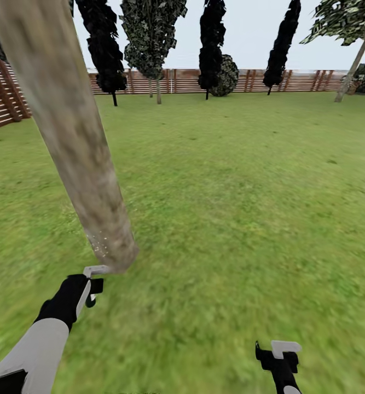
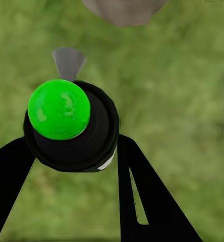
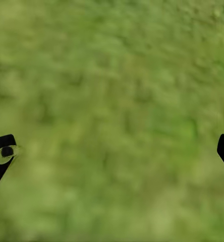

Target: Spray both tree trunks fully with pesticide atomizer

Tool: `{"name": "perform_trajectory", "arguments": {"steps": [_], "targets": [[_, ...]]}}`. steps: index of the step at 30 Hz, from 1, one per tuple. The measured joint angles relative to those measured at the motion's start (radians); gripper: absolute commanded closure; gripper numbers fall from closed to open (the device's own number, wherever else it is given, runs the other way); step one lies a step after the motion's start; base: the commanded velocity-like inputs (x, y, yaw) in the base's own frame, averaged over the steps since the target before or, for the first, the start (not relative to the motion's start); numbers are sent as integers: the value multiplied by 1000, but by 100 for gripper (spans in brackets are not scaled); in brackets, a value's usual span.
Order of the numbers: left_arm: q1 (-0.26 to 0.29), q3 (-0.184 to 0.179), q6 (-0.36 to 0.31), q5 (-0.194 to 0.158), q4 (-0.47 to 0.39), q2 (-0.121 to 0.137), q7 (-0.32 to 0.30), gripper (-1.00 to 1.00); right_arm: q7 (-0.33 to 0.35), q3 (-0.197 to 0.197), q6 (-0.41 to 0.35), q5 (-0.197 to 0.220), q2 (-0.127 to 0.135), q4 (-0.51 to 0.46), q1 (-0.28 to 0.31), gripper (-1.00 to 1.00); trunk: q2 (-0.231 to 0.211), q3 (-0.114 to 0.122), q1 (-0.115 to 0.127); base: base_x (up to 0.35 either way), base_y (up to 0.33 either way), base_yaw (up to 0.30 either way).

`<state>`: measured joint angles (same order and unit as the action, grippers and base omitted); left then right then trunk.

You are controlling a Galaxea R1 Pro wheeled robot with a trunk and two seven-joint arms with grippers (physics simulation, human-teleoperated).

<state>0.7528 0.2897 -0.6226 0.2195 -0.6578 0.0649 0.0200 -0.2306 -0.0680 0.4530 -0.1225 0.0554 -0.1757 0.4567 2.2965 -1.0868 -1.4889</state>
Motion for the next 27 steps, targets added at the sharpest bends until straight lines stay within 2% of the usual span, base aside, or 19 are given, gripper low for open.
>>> {"name": "perform_trajectory", "arguments": {"steps": [3,5,8,10,13,14,16,18,19,20,22,23,24,25,26,27], "targets": [[17,-3,-10,-3,0,-6,-5,100,0,0,0,1,0,0,0,-100,0,0,0,0,-2,277],[52,-6,-13,-3,-1,-28,-5,100,0,0,0,0,1,0,0,-100,0,0,0,0,0,277],[106,-5,-16,1,-1,-39,-7,100,0,0,0,1,1,0,0,-100,0,0,0,0,0,182],[138,-5,-47,8,0,-30,-9,100,0,0,0,1,3,0,0,-100,0,0,0,0,0,20],[144,-7,-85,11,-1,-6,-12,100,0,0,0,1,4,0,0,-100,0,0,0,0,0,3],[146,-9,-89,-3,-1,-20,-12,100,0,0,0,1,5,0,0,-100,0,0,0,0,0,0],[159,-9,-89,-4,-1,-53,-12,100,0,0,0,1,5,0,0,-100,0,0,0,0,0,0],[177,-9,-91,6,-1,-66,-13,100,0,0,0,1,5,0,0,-100,0,0,0,0,0,0],[183,-8,-92,12,-1,-61,-13,100,0,0,0,1,5,0,0,-100,0,0,0,0,0,0],[185,-8,-94,20,-2,-43,-13,100,0,0,0,1,5,0,0,-100,0,0,0,0,0,0],[186,-6,-94,24,-1,34,-14,100,0,0,0,1,5,0,0,-100,0,0,0,0,0,0],[186,-7,-95,21,-1,61,-15,100,0,0,0,1,6,0,0,-100,0,0,0,0,0,0],[186,-8,-95,12,0,73,-16,100,0,0,0,1,5,0,0,-100,0,0,0,0,0,0],[186,-9,-95,1,0,66,-16,100,0,0,0,1,5,0,0,-100,0,0,0,0,0,0],[187,-14,-95,-6,0,41,-15,100,0,0,0,1,5,0,0,-100,0,0,0,0,0,0],[202,-35,-104,-6,-1,4,-14,100,0,0,0,1,5,0,0,-100,0,0,0,0,0,0]]}}
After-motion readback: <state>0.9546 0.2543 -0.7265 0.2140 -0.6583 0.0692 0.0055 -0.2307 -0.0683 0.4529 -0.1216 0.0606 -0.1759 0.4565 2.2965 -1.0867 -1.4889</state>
